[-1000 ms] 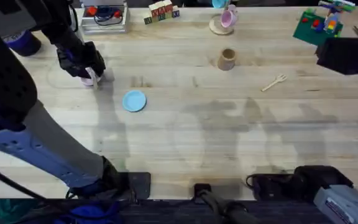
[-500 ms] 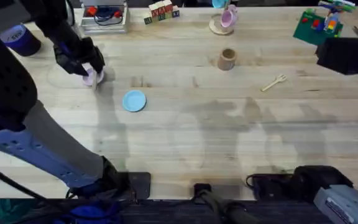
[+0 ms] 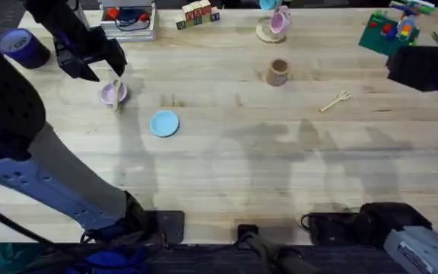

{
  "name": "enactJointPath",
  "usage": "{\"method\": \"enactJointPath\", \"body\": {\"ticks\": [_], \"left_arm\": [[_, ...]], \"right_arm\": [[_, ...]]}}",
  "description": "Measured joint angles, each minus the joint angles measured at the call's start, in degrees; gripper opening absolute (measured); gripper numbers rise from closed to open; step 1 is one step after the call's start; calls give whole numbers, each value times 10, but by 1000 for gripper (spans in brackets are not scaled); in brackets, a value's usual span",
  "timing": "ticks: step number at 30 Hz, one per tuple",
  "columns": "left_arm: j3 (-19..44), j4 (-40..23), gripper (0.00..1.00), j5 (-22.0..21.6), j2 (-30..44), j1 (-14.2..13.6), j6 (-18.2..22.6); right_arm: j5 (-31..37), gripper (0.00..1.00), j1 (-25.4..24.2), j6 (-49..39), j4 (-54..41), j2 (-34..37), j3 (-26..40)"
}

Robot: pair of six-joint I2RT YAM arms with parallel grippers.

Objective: Pick up a utensil and set it on the pink plate, then put the other utensil in the container.

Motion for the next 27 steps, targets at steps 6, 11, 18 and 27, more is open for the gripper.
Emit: {"method": "enactJointPath", "body": {"ticks": [6,11,18,27], "left_arm": [[7,-7,697,2,0,0,0],[7,-12,761,2,0,0,0],[7,-13,788,2,-19,-9,0],[7,-50,807,3,-159,-72,12]], "right_arm": [[0,996,0,0,0,0,0],[0,996,0,0,0,0,0],[0,996,0,0,0,0,0],[0,996,0,0,0,0,0]]}}
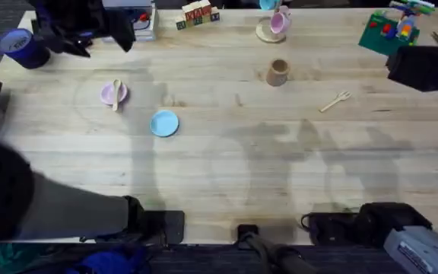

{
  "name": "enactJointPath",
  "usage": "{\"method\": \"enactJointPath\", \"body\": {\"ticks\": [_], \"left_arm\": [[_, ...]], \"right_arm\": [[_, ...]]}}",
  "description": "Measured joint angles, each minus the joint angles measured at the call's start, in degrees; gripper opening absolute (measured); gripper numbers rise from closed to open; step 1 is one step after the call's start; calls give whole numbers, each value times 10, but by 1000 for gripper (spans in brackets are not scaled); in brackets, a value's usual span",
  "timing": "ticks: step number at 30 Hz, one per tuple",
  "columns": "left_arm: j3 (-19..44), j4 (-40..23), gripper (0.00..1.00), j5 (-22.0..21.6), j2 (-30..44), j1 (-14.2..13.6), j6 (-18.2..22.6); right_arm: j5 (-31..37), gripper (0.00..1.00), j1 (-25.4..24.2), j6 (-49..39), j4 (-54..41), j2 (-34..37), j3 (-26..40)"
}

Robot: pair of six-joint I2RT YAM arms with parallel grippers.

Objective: Pick up a utensil and set it on the pink plate, then put the other utensil in the container.

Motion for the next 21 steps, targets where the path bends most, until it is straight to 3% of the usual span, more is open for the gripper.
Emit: {"method": "enactJointPath", "body": {"ticks": [7,12,13,18,21], "left_arm": [[1,-26,868,32,-77,-70,31],[1,-51,902,100,-106,-118,90],[1,-55,961,116,-111,-128,103],[1,-57,995,166,-118,-161,132],[1,-56,995,175,-118,-166,139]], "right_arm": [[0,996,0,0,0,0,0],[0,996,0,0,0,0,0],[0,996,0,0,0,0,0],[0,996,0,0,0,0,0],[0,996,0,0,0,0,0]]}}
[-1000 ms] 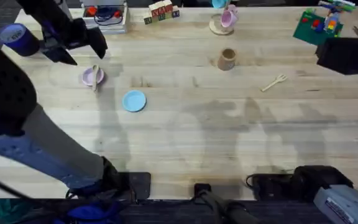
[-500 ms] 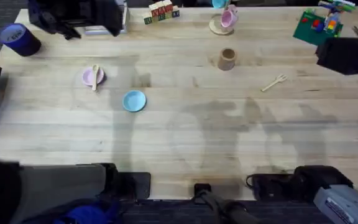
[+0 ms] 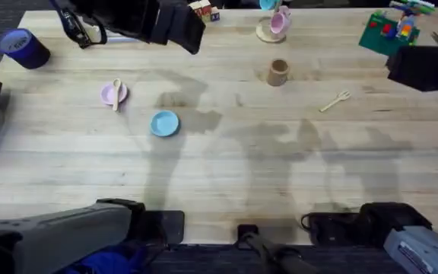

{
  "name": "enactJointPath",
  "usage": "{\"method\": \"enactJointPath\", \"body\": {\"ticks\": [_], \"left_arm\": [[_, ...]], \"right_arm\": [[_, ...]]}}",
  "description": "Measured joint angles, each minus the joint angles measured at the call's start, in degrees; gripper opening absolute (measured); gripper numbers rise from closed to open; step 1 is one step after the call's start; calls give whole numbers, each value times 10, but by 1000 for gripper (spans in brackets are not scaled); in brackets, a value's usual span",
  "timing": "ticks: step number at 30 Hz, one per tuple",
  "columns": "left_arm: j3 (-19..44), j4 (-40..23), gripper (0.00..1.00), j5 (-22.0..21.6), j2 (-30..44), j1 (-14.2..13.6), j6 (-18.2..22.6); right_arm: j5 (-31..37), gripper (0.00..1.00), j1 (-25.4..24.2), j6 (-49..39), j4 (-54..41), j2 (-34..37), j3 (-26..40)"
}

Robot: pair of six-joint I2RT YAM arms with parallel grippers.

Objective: Pick up a utensil and set it on the pink plate, then put the other utensil in the container.

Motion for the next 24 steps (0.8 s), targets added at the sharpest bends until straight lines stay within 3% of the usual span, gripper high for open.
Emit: {"method": "enactJointPath", "body": {"ticks": [6,13,19,24], "left_arm": [[0,-18,995,0,0,1,6],[-2,-9,996,11,-1,2,94],[-44,21,997,73,-27,21,191],[-87,50,997,157,-45,75,265]], "right_arm": [[0,995,0,0,0,0,0],[0,995,0,0,-2,0,0],[0,996,0,1,-24,0,0],[0,996,0,29,-49,0,0]]}}
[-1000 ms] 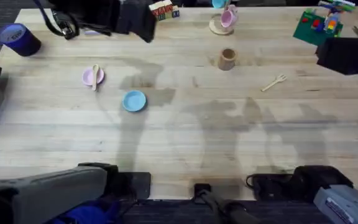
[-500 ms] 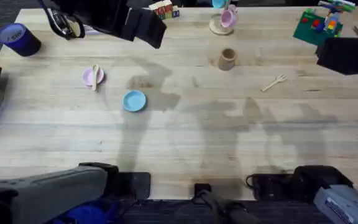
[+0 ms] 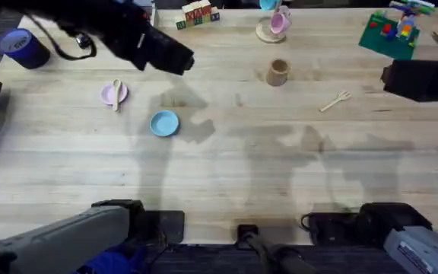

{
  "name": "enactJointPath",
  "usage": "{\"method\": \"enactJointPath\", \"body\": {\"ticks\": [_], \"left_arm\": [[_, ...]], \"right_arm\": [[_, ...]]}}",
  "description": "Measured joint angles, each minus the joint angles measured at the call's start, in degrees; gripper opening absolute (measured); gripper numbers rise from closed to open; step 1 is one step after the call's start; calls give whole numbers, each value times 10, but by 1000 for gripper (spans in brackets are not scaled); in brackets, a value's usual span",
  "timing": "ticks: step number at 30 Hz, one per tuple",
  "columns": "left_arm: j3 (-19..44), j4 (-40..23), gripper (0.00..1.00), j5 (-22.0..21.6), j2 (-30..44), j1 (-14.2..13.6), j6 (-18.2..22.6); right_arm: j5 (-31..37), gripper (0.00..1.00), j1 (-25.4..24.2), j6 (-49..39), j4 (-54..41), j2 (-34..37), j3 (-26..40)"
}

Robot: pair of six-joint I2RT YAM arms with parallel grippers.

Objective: Pick up a utensil and set it on the pink plate, then put the other utensil in the container.

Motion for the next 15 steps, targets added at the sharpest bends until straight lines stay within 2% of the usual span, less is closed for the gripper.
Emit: {"method": "enactJointPath", "body": {"ticks": [4,8,12,15], "left_arm": [[-19,-5,997,70,-5,61,64],[-27,-44,997,125,-6,111,141],[-31,-60,996,156,-8,122,204],[-31,-59,997,166,-8,122,226]], "right_arm": [[0,996,0,31,-11,0,0],[0,996,0,62,-12,0,0],[13,996,0,96,-18,0,0],[31,996,0,124,-31,0,0]]}}
